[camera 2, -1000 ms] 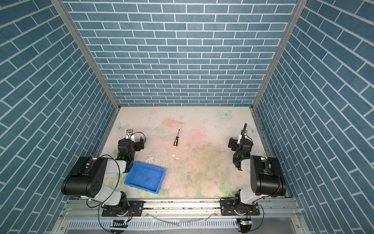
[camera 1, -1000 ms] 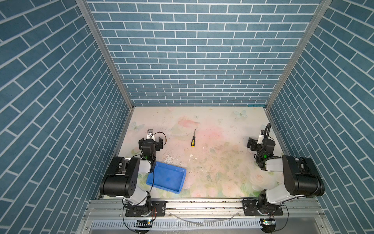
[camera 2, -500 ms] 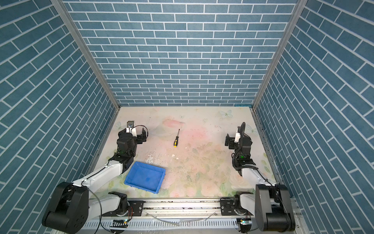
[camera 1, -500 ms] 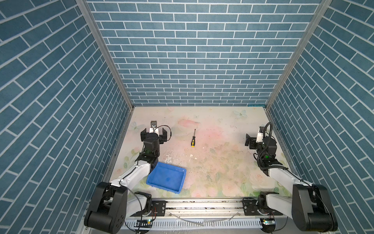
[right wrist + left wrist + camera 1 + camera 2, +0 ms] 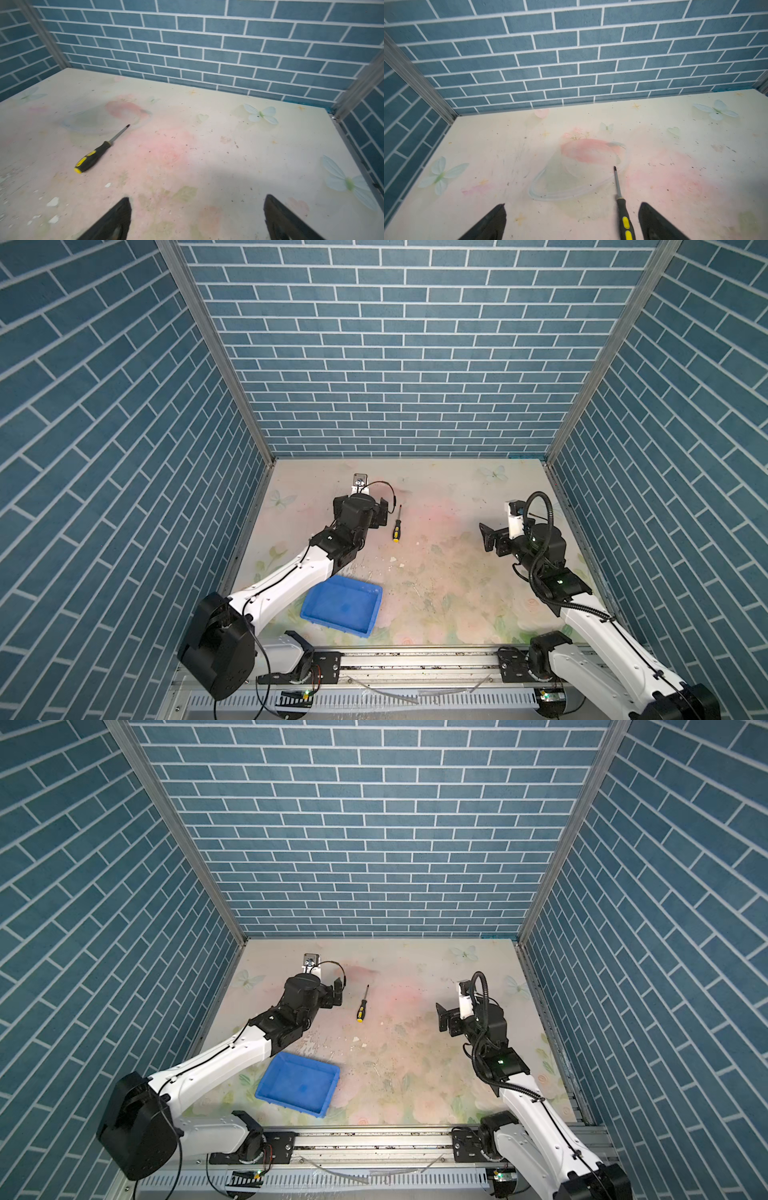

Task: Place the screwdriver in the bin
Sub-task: 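Move the left gripper over the yellow-handled screwdriver while the right arm reaches inward, then lower the left gripper and close it on the screwdriver handle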

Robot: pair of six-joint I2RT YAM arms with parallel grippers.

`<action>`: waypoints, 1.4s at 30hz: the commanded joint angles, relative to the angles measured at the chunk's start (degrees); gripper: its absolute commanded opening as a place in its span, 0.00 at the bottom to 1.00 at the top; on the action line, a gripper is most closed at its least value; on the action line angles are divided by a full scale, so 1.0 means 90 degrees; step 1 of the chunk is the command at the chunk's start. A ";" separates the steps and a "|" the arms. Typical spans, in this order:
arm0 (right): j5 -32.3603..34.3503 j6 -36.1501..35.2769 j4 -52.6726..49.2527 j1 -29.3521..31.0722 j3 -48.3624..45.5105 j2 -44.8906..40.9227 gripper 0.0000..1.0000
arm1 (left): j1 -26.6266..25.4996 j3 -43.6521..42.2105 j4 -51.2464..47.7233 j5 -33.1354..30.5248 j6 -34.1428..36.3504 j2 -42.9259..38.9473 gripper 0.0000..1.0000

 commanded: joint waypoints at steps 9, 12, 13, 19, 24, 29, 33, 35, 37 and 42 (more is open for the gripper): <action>-0.0696 -0.0352 -0.0941 0.1125 0.0764 0.0300 0.97 | -0.0165 0.2070 -0.3047 0.1313 -0.1285 0.1975 1.00; -0.0640 -0.0498 -0.0910 0.1436 0.0906 0.0573 0.98 | -0.0214 0.2605 -0.3577 0.1611 -0.1329 0.2611 0.99; -0.0631 -0.0546 -0.0886 0.1537 0.0940 0.0658 0.98 | -0.0224 0.2764 -0.3714 0.1669 -0.1335 0.2823 0.98; -0.0563 -0.0610 -0.0652 0.1808 0.0986 0.1050 0.98 | -0.0231 0.3648 -0.4228 0.1790 -0.1368 0.3965 0.88; -0.0552 -0.0593 -0.0567 0.1875 0.0981 0.1174 0.98 | -0.0224 0.4122 -0.4319 0.1682 -0.1367 0.4574 0.78; -0.0550 -0.0564 -0.0508 0.1895 0.0976 0.1276 0.98 | -0.0220 0.4557 -0.4394 0.1678 -0.1390 0.5141 0.68; -0.0573 -0.0536 -0.0469 0.1915 0.0968 0.1345 0.98 | -0.0210 0.4840 -0.4394 0.1676 -0.1440 0.5452 0.60; -0.0580 -0.0527 -0.0468 0.1915 0.0962 0.1361 0.99 | -0.0187 0.4936 -0.4382 0.1685 -0.1459 0.5577 0.57; -0.0580 -0.0507 -0.0450 0.1920 0.0943 0.1373 0.98 | -0.0165 0.4987 -0.4348 0.1704 -0.1495 0.5668 0.53; -0.0580 -0.0457 -0.0420 0.1926 0.0922 0.1364 0.99 | -0.0117 0.5062 -0.4313 0.1737 -0.1580 0.5870 0.45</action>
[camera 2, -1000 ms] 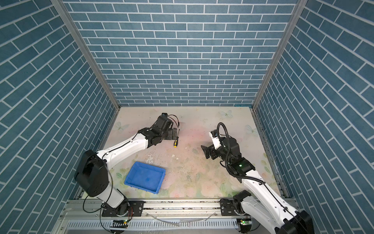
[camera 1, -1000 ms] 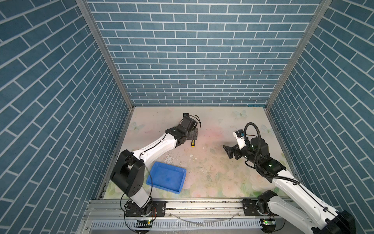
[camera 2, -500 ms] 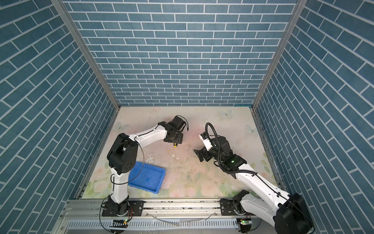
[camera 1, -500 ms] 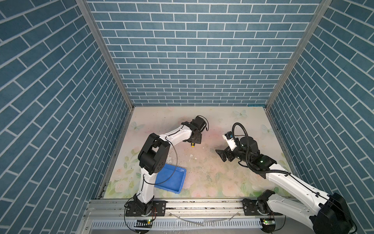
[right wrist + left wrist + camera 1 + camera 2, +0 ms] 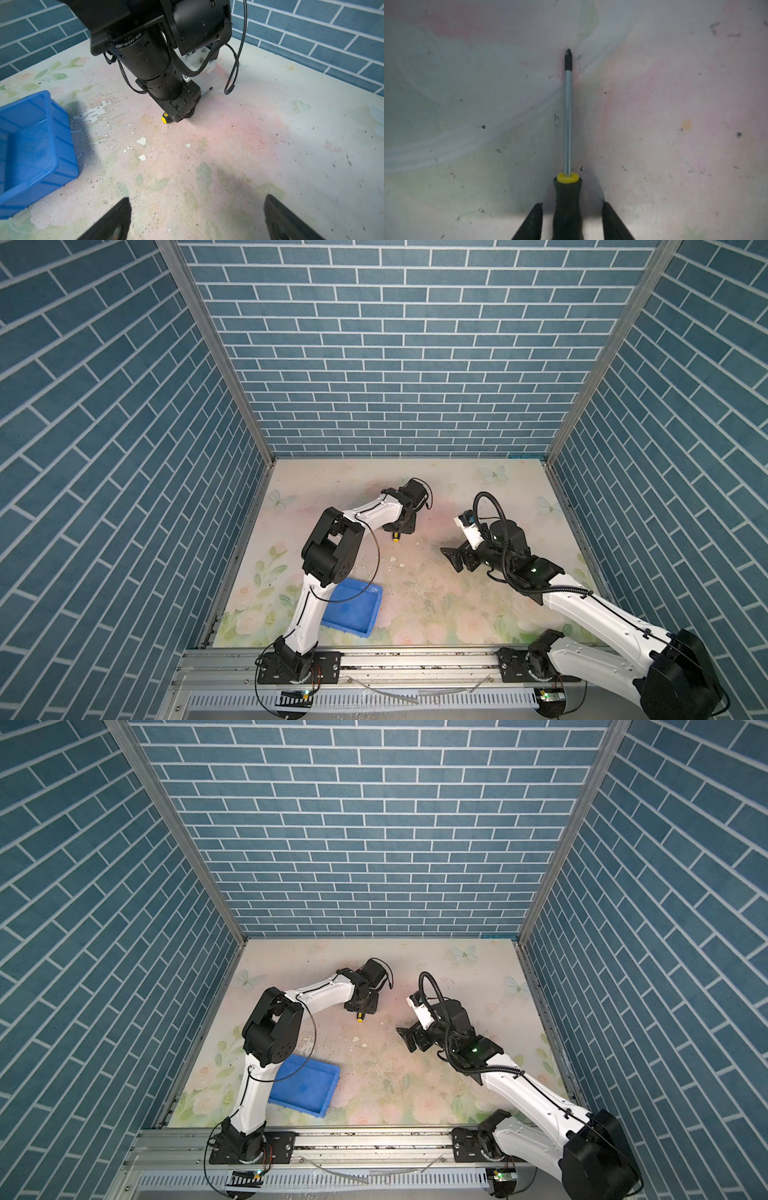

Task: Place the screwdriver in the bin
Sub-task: 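Lower the left gripper and close it on the screwdriver handle, then lift the screwdriver with the left gripper and carry it over the blue bin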

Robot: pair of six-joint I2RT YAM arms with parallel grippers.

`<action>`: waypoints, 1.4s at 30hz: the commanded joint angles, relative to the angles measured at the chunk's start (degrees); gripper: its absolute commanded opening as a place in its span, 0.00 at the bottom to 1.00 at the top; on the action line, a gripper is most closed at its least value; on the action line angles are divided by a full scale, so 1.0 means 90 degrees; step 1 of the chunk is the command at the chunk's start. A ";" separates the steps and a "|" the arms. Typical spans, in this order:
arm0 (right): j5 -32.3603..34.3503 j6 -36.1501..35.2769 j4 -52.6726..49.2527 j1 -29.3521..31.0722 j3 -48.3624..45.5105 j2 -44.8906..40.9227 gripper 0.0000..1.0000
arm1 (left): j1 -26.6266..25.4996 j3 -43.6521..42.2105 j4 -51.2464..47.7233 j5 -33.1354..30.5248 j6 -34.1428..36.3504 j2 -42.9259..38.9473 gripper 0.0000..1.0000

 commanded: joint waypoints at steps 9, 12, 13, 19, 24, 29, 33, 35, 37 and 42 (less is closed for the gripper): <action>0.0001 -0.0095 0.0166 0.0062 0.0163 -0.0137 0.98 | 0.0045 -0.0065 -0.0105 -0.0170 -0.0284 0.0124 0.08; -0.0004 -0.0080 0.0143 0.0061 0.0160 -0.0208 0.98 | 0.0043 -0.0274 0.0078 -0.0296 -0.0301 -0.0184 0.06; -0.0016 -0.0085 0.0142 0.0055 0.0162 -0.0226 0.98 | 0.0045 -0.0394 0.0195 -0.0330 -0.0319 -0.0343 0.06; -0.0357 0.0039 0.0418 0.0090 0.0253 -0.0456 0.99 | 0.0037 -0.1052 0.0778 -0.0677 -0.0622 -0.1551 0.05; -0.0439 -0.0016 0.0537 0.0272 0.0419 -0.0467 0.99 | 0.0044 -0.1698 0.1003 -0.0990 -0.1203 -0.2788 0.00; -0.0541 -0.0026 0.0876 0.0521 0.0577 -0.0243 0.99 | 0.0035 -0.2601 0.1162 -0.1255 -0.1786 -0.4271 0.00; -0.0639 -0.0125 0.1100 0.0774 0.0803 0.0134 0.99 | 0.0036 -0.3335 0.0898 -0.1652 -0.2311 -0.5482 0.00; -0.0687 -0.0234 0.1090 0.0931 0.0993 0.0305 0.99 | 0.0024 -0.3712 0.0653 -0.1871 -0.2682 -0.6083 0.00; -0.0772 -0.0340 0.1088 0.1070 0.1167 0.0465 0.99 | 0.0021 -0.4110 0.0428 -0.2044 -0.3108 -0.6673 0.00; -0.0951 -0.0479 0.1090 0.1296 0.1435 0.0830 0.99 | -0.0003 -0.4983 0.0006 -0.2285 -0.4155 -0.7838 0.00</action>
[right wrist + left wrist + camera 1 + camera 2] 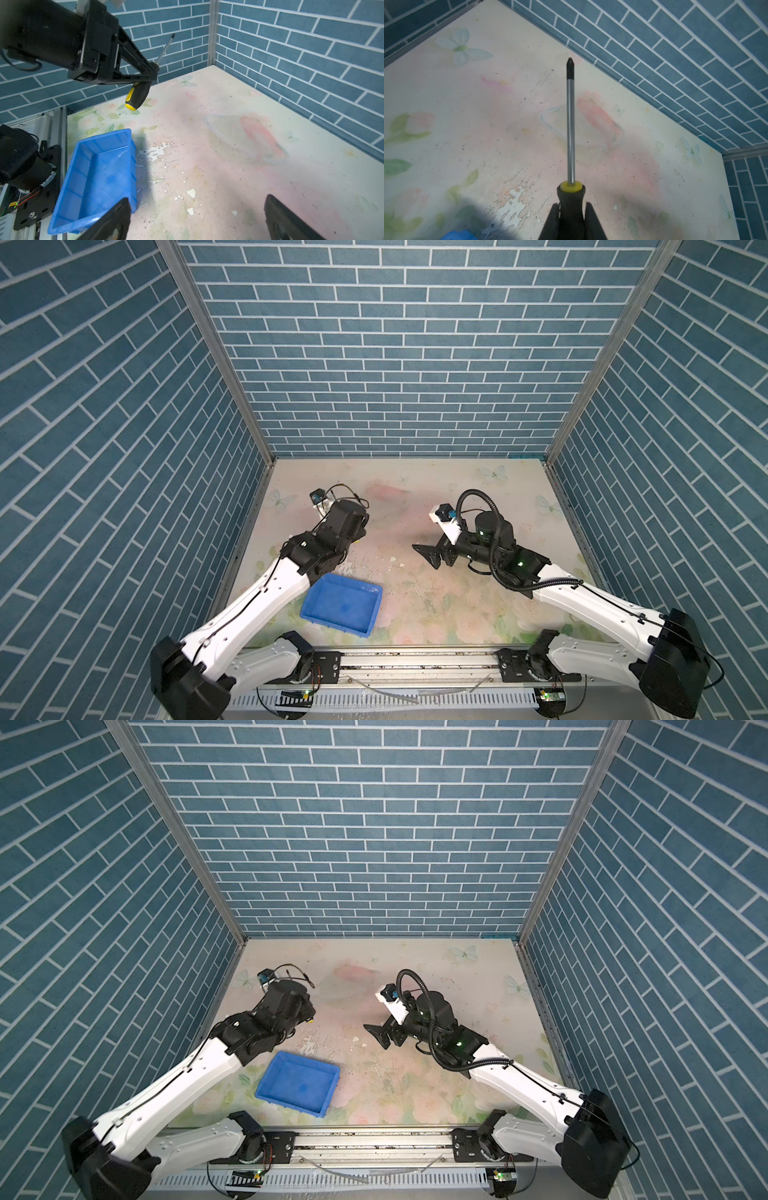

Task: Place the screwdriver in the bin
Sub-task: 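Lift the screwdriver with the left gripper and carry it over the blue bin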

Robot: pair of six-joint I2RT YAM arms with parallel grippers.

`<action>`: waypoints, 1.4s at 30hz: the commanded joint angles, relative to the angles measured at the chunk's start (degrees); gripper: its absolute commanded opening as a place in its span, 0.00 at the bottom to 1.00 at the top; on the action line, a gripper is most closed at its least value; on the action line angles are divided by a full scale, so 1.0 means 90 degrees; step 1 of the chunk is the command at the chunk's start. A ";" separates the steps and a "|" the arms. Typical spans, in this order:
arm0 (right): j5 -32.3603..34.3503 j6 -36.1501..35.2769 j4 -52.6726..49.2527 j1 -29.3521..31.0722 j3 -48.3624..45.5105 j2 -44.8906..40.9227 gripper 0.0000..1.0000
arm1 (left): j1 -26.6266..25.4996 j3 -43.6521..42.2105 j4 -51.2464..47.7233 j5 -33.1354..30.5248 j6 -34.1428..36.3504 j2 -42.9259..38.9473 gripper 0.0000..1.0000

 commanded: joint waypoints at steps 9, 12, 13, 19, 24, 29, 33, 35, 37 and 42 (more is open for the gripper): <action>-0.0237 -0.0463 0.0026 0.0309 0.0551 0.0287 0.99 | -0.0037 -0.0773 -0.1212 -0.0005 -0.1971 -0.0888 0.00; -0.0312 -0.0534 -0.0126 0.0331 0.0596 0.0262 0.99 | -0.0279 -0.0789 -0.1536 0.0055 -0.2314 -0.0898 0.00; -0.0337 -0.0552 -0.0175 0.0329 0.0601 0.0260 0.99 | -0.0369 -0.0829 -0.1611 0.0054 -0.2441 -0.0916 0.00; -0.0484 -0.0649 -0.0357 0.0355 0.0611 0.0163 0.99 | -0.1113 -0.1280 -0.1912 0.0005 -0.3772 -0.1074 0.00; -0.0633 -0.0798 -0.0600 0.0357 0.0631 0.0096 0.99 | -0.1769 -0.1564 -0.2151 -0.0048 -0.4691 -0.0966 0.00; -0.0696 -0.0830 -0.0672 0.0358 0.0641 0.0123 0.99 | -0.2207 -0.1832 -0.2013 0.0113 -0.5253 -0.0691 0.00; -0.0670 -0.0810 -0.0658 0.0352 0.0592 0.0101 0.99 | -0.2449 -0.1990 -0.1951 0.0213 -0.5556 -0.0491 0.00; -0.0660 -0.0787 -0.0652 0.0357 0.0564 0.0092 0.99 | -0.2466 -0.2119 -0.1836 0.0273 -0.5677 -0.0435 0.00; -0.0660 -0.0757 -0.0656 0.0357 0.0545 0.0073 0.99 | -0.2473 -0.2288 -0.1681 0.0270 -0.5768 -0.0402 0.00; -0.0621 -0.0741 -0.0680 0.0354 0.0523 0.0068 0.99 | -0.2471 -0.2579 -0.1408 0.0141 -0.5901 -0.0352 0.00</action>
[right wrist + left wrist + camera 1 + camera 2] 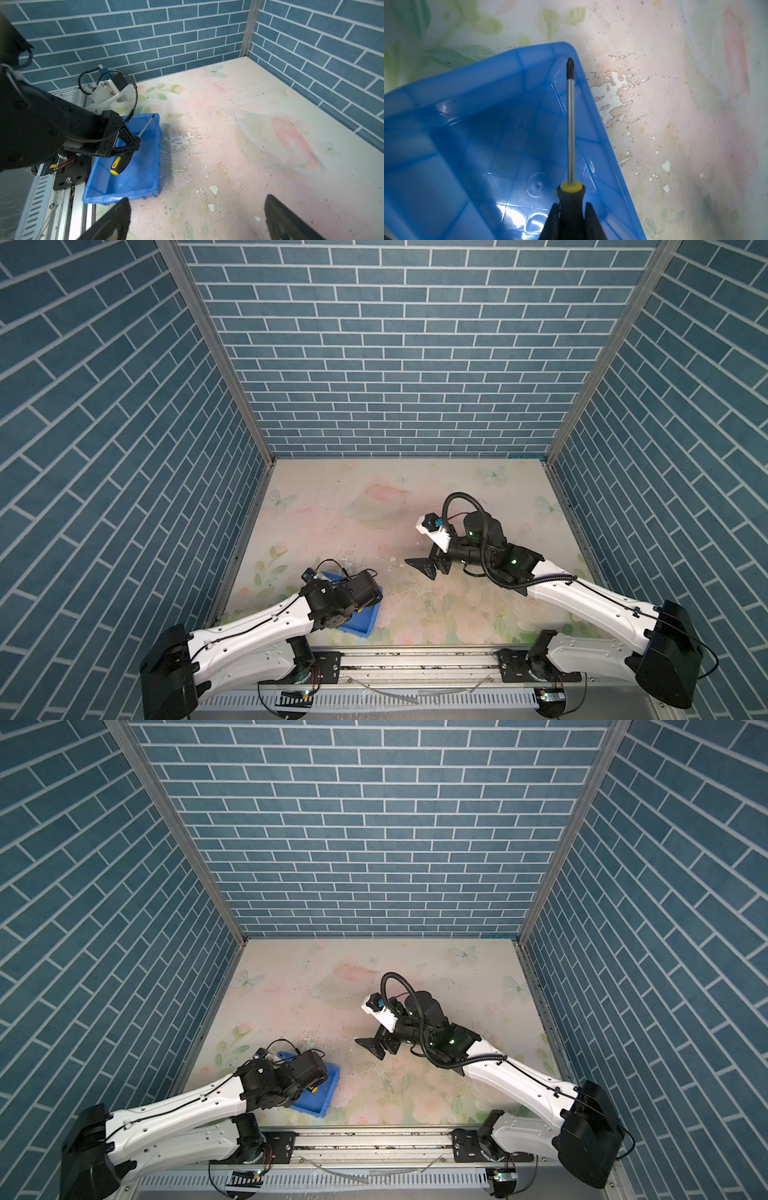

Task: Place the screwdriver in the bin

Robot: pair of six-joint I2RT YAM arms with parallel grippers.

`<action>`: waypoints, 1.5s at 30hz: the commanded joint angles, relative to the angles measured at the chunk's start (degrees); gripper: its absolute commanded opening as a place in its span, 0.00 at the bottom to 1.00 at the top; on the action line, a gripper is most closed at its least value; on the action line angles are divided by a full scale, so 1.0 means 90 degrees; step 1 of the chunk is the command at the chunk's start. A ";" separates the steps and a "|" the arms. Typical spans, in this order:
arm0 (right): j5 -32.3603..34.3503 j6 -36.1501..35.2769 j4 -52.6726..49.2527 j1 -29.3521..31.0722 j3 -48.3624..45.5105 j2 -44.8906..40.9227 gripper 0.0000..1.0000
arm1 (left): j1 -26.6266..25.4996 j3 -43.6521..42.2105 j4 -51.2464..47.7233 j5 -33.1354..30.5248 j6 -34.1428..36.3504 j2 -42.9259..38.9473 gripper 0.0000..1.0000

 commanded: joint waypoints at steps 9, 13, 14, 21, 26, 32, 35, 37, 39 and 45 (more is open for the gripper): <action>-0.0038 -0.0282 -0.0081 0.0036 0.0294 -0.0010 0.99 | -0.0039 -0.0540 0.0825 0.0095 -0.0229 0.0243 0.05; -0.0033 -0.0274 -0.0081 0.0033 0.0296 -0.0017 0.99 | -0.0028 -0.0548 0.0868 0.0095 -0.0228 0.0291 0.11; -0.0028 -0.0269 -0.0094 0.0033 0.0296 -0.0027 0.99 | -0.0029 -0.0552 0.0880 0.0086 -0.0224 0.0296 0.16; 0.0002 -0.0264 -0.0076 0.0039 0.0296 -0.0116 0.99 | -0.0031 -0.0355 0.0479 -0.0076 -0.0076 0.0157 0.67; 0.0021 -0.0243 -0.0032 0.0034 0.0257 -0.0125 0.99 | -0.0031 -0.0010 0.0195 -0.0463 0.0387 0.0037 0.81; 0.0255 -0.0115 0.0158 0.0034 0.0121 -0.0248 0.99 | 0.0084 0.0917 -0.0676 -0.1532 0.1534 -0.0030 0.90; 0.0460 -0.0098 0.0194 0.0034 0.0059 -0.0348 0.99 | 0.0320 0.1304 -0.0417 -0.2020 0.2942 -0.0184 0.91; 0.0586 -0.0100 0.0287 0.0025 -0.0020 -0.0405 0.99 | 0.0667 0.1462 0.0098 -0.1906 0.4057 -0.0205 0.94; 0.0733 -0.0112 0.0382 0.0006 -0.0085 -0.0459 0.99 | 0.1154 0.1618 0.0747 -0.1429 0.5227 -0.0104 0.97; 0.1178 0.0108 0.0801 -0.0321 -0.0483 -0.0716 0.99 | 0.2150 0.2055 0.2164 -0.0569 0.7628 0.0448 1.00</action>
